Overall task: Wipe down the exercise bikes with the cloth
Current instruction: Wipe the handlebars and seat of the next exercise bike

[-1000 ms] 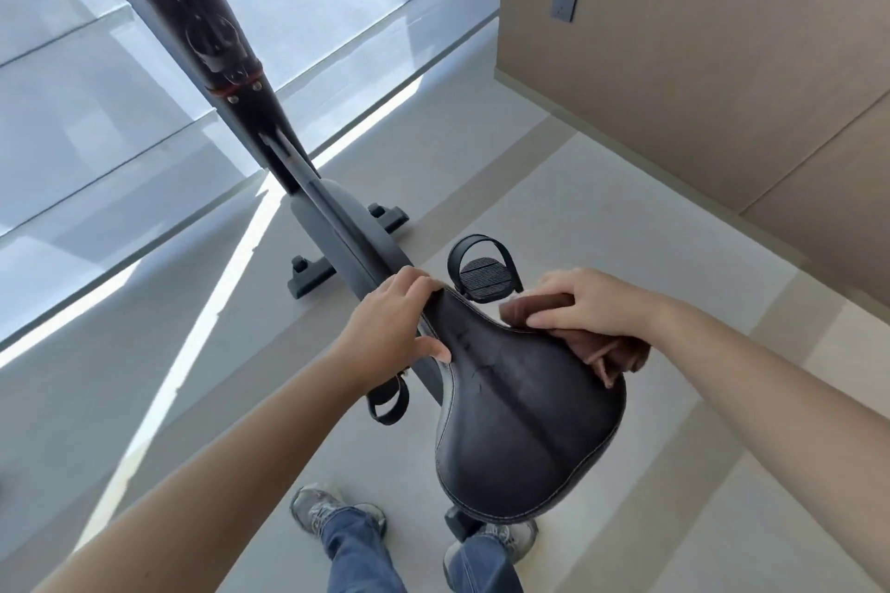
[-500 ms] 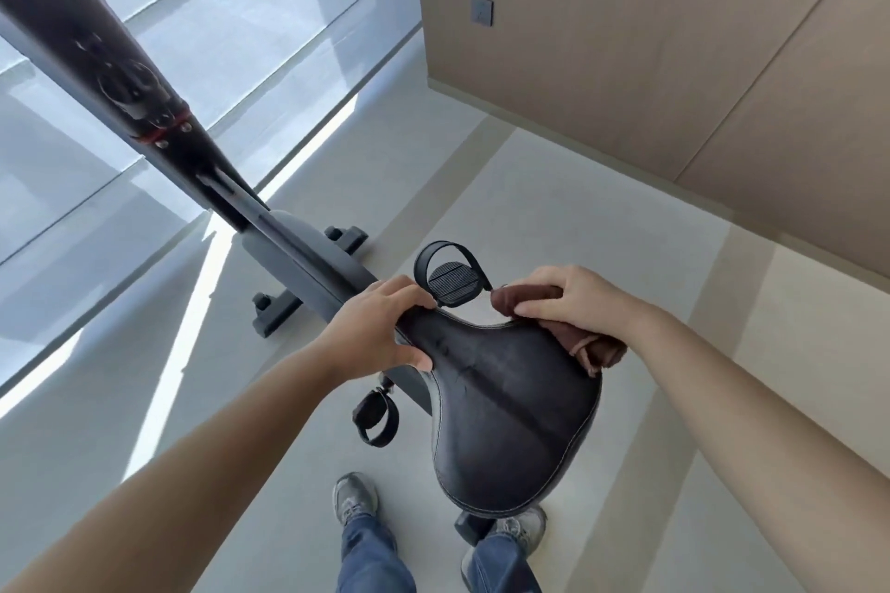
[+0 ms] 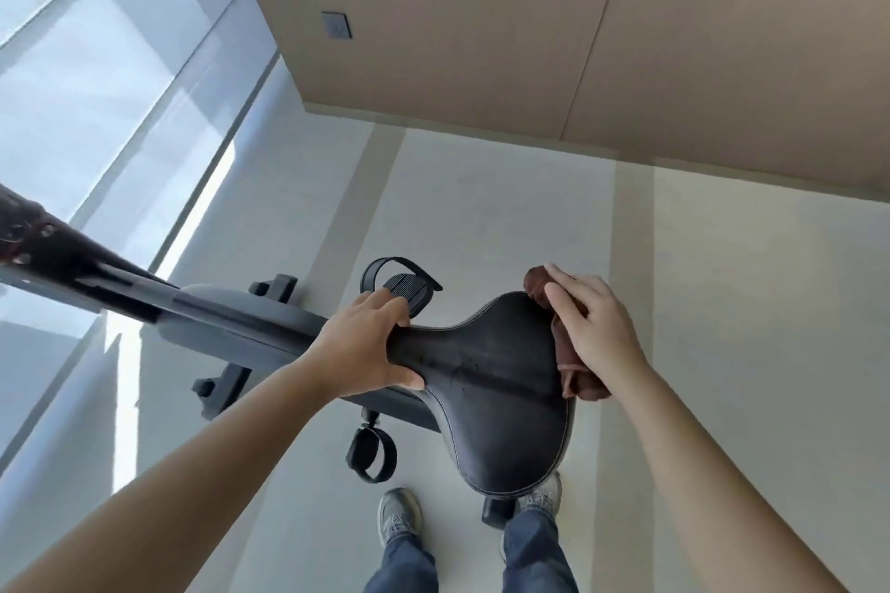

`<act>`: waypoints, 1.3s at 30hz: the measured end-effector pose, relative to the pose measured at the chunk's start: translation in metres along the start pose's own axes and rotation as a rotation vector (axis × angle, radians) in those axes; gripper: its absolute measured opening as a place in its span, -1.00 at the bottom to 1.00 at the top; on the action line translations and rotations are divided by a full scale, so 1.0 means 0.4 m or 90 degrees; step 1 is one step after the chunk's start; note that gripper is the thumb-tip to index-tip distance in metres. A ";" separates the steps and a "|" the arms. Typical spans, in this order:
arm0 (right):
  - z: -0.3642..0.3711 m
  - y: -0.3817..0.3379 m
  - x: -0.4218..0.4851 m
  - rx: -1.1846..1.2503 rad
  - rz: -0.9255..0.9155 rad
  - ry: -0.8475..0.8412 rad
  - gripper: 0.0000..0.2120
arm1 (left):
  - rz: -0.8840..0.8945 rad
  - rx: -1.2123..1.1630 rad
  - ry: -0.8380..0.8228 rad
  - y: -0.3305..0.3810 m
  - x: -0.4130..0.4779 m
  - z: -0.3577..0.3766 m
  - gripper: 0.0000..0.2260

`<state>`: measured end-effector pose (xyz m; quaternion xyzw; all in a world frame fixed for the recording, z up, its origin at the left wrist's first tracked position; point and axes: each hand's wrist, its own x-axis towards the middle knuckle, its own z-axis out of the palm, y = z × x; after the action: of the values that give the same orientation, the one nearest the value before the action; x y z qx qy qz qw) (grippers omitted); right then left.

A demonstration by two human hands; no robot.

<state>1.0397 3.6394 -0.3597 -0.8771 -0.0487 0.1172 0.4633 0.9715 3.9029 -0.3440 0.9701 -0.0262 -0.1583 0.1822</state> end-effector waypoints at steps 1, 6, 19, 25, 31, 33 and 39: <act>-0.003 -0.015 0.024 -0.029 0.009 -0.035 -0.70 | 0.007 0.000 0.003 -0.004 0.001 0.004 -0.44; 0.013 -0.026 -0.041 -0.030 0.031 0.058 -0.71 | 0.051 0.004 0.022 -0.014 0.006 0.011 -0.44; 0.017 -0.025 -0.053 0.137 0.154 0.119 -0.79 | 0.115 -0.078 0.037 -0.043 0.022 0.022 -0.48; 0.094 -0.007 -0.230 0.232 0.171 0.355 -0.73 | 0.123 -0.062 -0.002 -0.039 0.033 0.012 -0.49; 0.188 -0.036 -0.324 0.110 0.179 0.479 -0.71 | 0.107 -0.026 -0.026 -0.017 0.034 0.004 -0.51; 0.131 -0.021 -0.269 0.114 0.160 0.401 -0.72 | 0.092 -0.030 -0.009 -0.010 0.024 0.010 -0.53; 0.086 0.003 -0.211 0.278 0.161 0.331 -0.72 | 0.065 -0.044 0.047 0.003 -0.017 0.031 -0.52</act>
<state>0.9492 3.6500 -0.3657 -0.7570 0.2057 -0.0459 0.6185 0.9613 3.8982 -0.3524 0.9658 -0.0635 -0.1138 0.2243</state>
